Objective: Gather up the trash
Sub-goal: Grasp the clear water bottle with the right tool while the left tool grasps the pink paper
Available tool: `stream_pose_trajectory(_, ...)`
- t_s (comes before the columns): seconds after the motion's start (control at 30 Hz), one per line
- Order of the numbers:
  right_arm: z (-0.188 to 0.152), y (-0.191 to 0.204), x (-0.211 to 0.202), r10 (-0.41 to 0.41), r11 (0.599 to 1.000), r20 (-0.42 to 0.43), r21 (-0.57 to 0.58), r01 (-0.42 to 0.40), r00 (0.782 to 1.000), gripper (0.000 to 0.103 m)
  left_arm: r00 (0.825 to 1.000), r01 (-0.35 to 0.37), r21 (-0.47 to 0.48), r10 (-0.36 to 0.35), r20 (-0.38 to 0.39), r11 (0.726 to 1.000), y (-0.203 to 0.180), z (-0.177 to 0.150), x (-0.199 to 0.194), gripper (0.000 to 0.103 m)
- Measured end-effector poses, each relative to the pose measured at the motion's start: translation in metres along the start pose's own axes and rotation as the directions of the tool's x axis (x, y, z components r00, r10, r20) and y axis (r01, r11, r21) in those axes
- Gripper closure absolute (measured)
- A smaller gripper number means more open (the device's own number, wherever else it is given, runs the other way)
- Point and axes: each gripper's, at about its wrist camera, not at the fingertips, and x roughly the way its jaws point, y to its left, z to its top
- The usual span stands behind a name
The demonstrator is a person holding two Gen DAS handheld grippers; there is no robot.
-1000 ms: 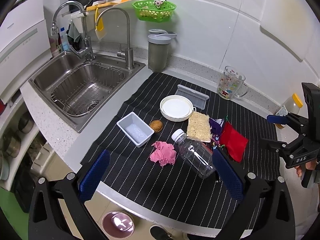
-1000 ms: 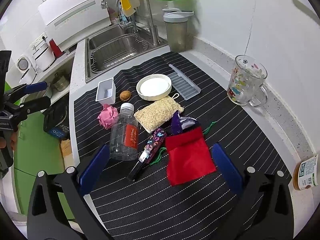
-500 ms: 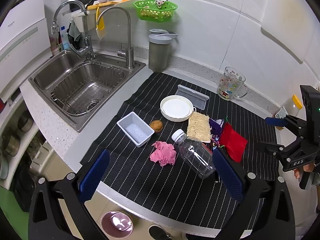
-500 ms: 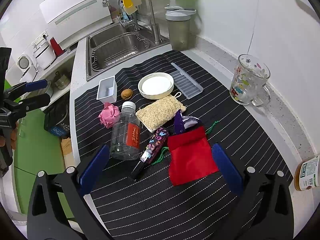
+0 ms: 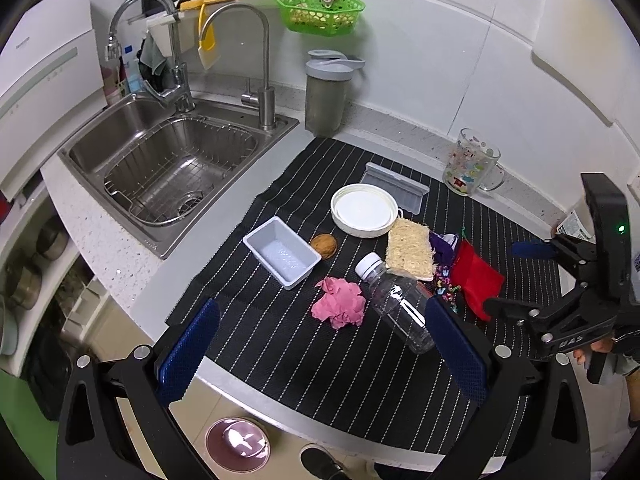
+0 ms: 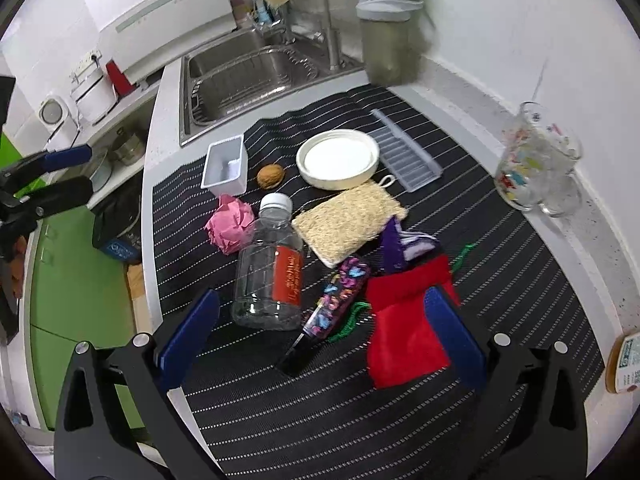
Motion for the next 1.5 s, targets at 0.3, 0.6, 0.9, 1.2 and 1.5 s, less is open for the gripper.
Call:
stream_pose_trajectory(0.3, 0.015, 0.029, 0.052, 0.012, 0.999, -0.104, -0.039, -0.016, 0.994, 0.003, 0.999, 0.006, -0.017, -0.006, -0.034, 1.0, 0.016, -0.005, 0.013, 0.005)
stream_pose_trajectory(0.6, 0.019, 0.043, 0.097, -0.008, 0.998, -0.21, -0.058, -0.004, 0.978, 0.018, 0.998, 0.014, -0.032, -0.015, -0.055, 0.999, 0.027, -0.008, 0.022, 0.005)
stream_pose_trajectory(0.9, 0.018, 0.045, 0.087, -0.007, 0.997, -0.193, -0.073, -0.007, 0.981, 0.044, 0.997, 0.032, -0.027, -0.034, -0.065, 0.999, 0.024, -0.007, 0.03, 0.005)
stream_pose_trajectory(1.2, 0.02, 0.003, 0.025, -0.031, 0.999, -0.112, 0.007, 0.032, 0.993, 0.044, 0.993, 0.066, 0.003, -0.065, -0.096, 0.998, -0.001, -0.001, 0.058, 0.005)
stream_pose_trajectory(1.5, 0.004, -0.034, 0.002, -0.054, 0.995, -0.094, 0.073, 0.06, 0.994, 0.044, 0.975, 0.039, -0.049, -0.049, -0.218, 0.998, -0.012, -0.009, 0.121, 0.005)
